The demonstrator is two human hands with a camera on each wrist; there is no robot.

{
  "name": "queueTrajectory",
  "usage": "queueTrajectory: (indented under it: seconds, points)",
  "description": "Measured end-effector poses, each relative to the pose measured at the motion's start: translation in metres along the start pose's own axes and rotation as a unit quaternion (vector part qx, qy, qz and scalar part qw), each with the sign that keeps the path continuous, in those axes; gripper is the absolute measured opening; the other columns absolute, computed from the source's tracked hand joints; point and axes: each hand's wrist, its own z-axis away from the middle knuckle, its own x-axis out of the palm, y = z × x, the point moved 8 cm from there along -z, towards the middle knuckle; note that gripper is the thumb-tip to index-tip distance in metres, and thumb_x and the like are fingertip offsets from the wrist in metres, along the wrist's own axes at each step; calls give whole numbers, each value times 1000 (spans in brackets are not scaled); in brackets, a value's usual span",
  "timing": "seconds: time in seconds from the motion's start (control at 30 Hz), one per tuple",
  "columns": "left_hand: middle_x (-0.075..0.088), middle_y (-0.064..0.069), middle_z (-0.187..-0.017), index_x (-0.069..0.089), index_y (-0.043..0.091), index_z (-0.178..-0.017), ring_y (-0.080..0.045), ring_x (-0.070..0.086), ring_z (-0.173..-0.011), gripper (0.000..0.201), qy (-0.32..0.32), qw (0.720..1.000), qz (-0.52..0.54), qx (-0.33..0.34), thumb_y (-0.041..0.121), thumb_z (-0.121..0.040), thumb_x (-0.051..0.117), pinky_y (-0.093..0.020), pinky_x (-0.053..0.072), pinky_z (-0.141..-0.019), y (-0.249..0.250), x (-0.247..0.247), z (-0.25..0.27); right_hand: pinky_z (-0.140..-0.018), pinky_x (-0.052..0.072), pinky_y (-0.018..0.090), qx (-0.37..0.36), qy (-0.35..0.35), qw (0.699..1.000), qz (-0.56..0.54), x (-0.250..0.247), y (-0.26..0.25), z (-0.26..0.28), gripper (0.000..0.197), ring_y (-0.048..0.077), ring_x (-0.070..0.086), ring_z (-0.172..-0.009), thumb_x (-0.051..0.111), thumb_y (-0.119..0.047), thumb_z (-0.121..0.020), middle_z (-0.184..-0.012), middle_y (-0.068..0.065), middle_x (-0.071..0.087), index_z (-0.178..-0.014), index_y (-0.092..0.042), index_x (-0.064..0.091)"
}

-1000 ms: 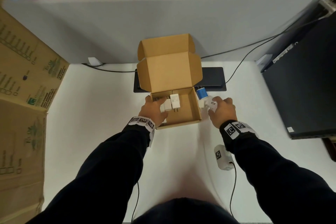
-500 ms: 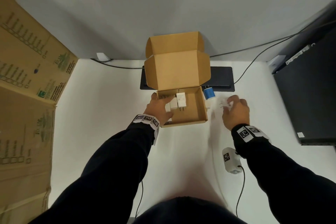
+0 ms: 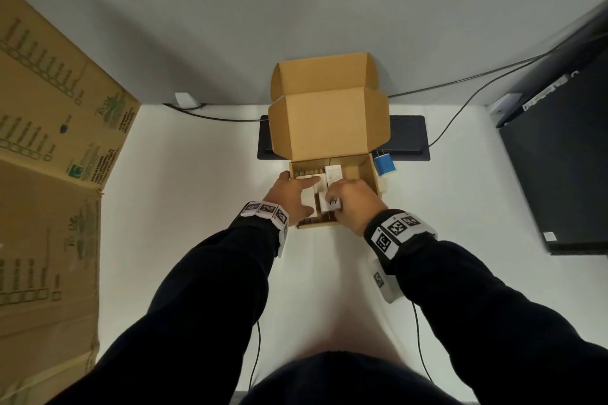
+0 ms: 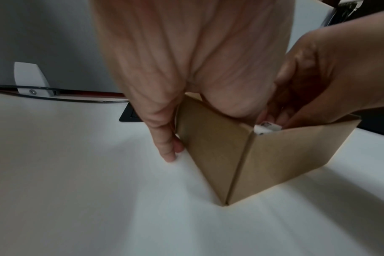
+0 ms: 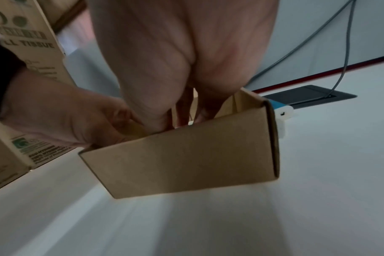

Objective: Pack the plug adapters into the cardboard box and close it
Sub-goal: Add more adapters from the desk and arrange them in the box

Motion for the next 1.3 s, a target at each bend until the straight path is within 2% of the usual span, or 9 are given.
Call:
queueTrajectory:
  seconds: [0.2, 0.33, 0.47, 0.53, 0.63, 0.7, 0.8, 0.97, 1.3]
  points:
    - [36, -8, -143, 37, 45, -150, -25, 50, -124, 77, -2, 1000, 0, 0, 30, -85, 75, -33, 42, -106, -1, 0, -2, -94, 52, 34, 10, -10, 1000, -4, 3, -1, -8, 19, 25, 59, -105, 75, -8, -81, -113, 9, 62, -99, -13, 79]
    - [33, -7, -143, 37, 47, -149, -27, 51, -124, 78, -6, 1000, 10, -10, 30, -82, 73, -33, 44, -105, -4, 3, -2, -90, 55, 32, 8, 0, 999, -33, 3, 2, -7, 16, 19, 64, -94, 76, -7, -79, -104, 4, 68, -93, -14, 79]
    - [35, -7, -145, 41, 47, -146, -31, 48, -130, 75, 29, 998, 38, -39, 50, -78, 72, -38, 42, -108, -3, 9, 2, -81, 60, 34, 33, 6, 993, -113, 3, 13, -3, 20, 17, 69, -83, 77, -7, -79, -104, 5, 69, -98, -14, 76]
    - [39, -8, -143, 43, 47, -145, -34, 49, -128, 72, 60, 997, 34, -44, 54, -79, 73, -43, 44, -107, 1, 13, 3, -83, 56, 32, 47, 48, 993, -95, -3, 17, -3, 23, 19, 63, -88, 71, -5, -83, -110, 8, 64, -104, -14, 73]
    - [42, -7, -141, 45, 46, -144, -34, 49, -127, 70, 74, 995, 36, -55, 53, -81, 74, -44, 45, -106, 2, 15, 1, -95, 52, 39, 84, 112, 988, -69, -12, 21, -6, 33, 28, 57, -104, 65, -1, -84, -123, 11, 54, -115, -14, 68]
    - [42, -7, -142, 46, 46, -143, -34, 48, -128, 68, 69, 995, 36, -61, 51, -81, 74, -44, 45, -106, 1, 15, -1, -104, 47, 42, 88, 65, 994, -22, -4, 18, -9, 46, 33, 53, -117, 67, -2, -84, -134, 12, 45, -128, -15, 64]
    - [44, -5, -140, 47, 47, -143, -34, 50, -127, 67, 70, 995, 33, -66, 51, -82, 74, -44, 47, -105, -1, 14, -3, -109, 43, 46, 75, -15, 995, 71, 7, 14, -7, 56, 37, 47, -125, 67, -7, -86, -148, 12, 35, -139, -17, 55]
    - [43, -5, -144, 49, 44, -142, -33, 48, -130, 68, 65, 995, 35, -75, 51, -81, 76, -42, 43, -108, -1, 13, -5, -105, 47, 43, 59, -11, 995, 78, 2, 13, -6, 51, 37, 53, -123, 67, -6, -87, -148, 13, 39, -137, -13, 56]
    - [45, -8, -143, 48, 41, -144, -33, 50, -129, 68, 68, 995, 18, -71, 52, -83, 74, -41, 43, -107, 5, 10, 2, -113, 39, 35, 65, -44, 997, 15, 1, 20, -12, 56, 32, 45, -132, 60, 3, -85, -152, 10, 25, -139, -8, 50]
